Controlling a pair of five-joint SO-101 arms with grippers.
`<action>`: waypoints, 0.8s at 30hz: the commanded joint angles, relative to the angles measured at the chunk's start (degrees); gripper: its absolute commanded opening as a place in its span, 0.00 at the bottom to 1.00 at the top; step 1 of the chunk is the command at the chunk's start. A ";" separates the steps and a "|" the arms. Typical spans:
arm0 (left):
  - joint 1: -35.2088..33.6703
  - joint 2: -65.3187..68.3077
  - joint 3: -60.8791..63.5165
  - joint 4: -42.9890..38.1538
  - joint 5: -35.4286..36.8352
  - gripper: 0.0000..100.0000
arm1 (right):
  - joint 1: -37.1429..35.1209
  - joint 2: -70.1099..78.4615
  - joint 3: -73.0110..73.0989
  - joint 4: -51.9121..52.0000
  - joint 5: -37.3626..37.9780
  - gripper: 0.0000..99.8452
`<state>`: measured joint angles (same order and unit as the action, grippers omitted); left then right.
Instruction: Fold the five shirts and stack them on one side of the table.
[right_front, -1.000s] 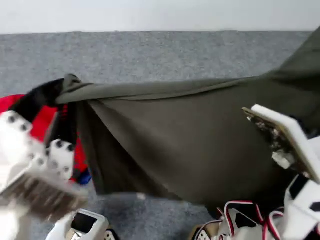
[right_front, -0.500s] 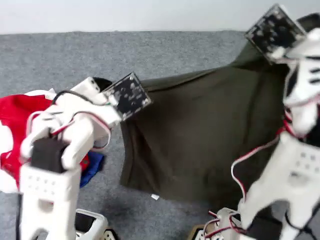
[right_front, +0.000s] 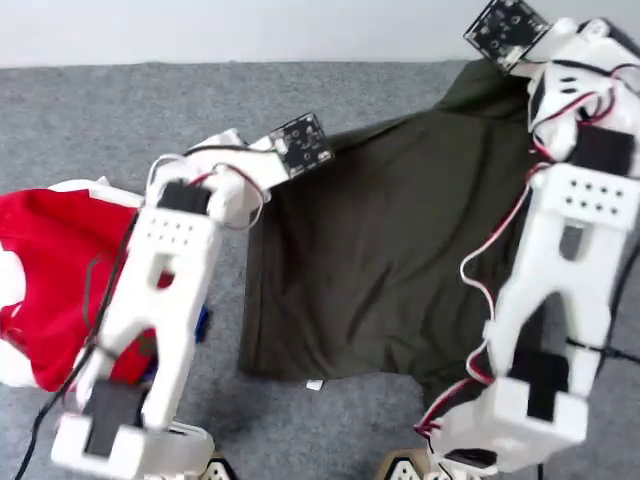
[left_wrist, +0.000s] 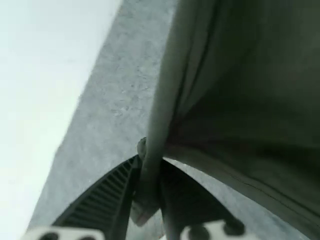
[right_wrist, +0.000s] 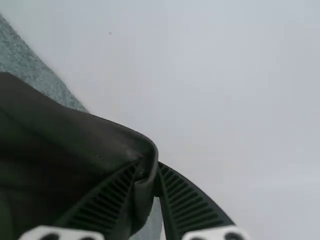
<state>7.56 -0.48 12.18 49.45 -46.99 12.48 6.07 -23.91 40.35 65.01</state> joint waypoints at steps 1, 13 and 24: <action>-1.49 9.76 -12.35 -1.49 -2.46 0.01 | -0.40 3.03 -0.62 -8.48 0.70 0.01; -3.16 35.52 -54.64 21.63 -9.58 0.01 | -0.31 11.30 -0.88 -28.97 0.70 0.01; -2.46 45.89 -79.25 50.29 -12.31 0.01 | -0.40 11.03 -0.53 -17.45 0.79 0.01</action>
<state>5.89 45.67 -61.41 92.88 -58.59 12.04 18.37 -23.91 17.05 65.01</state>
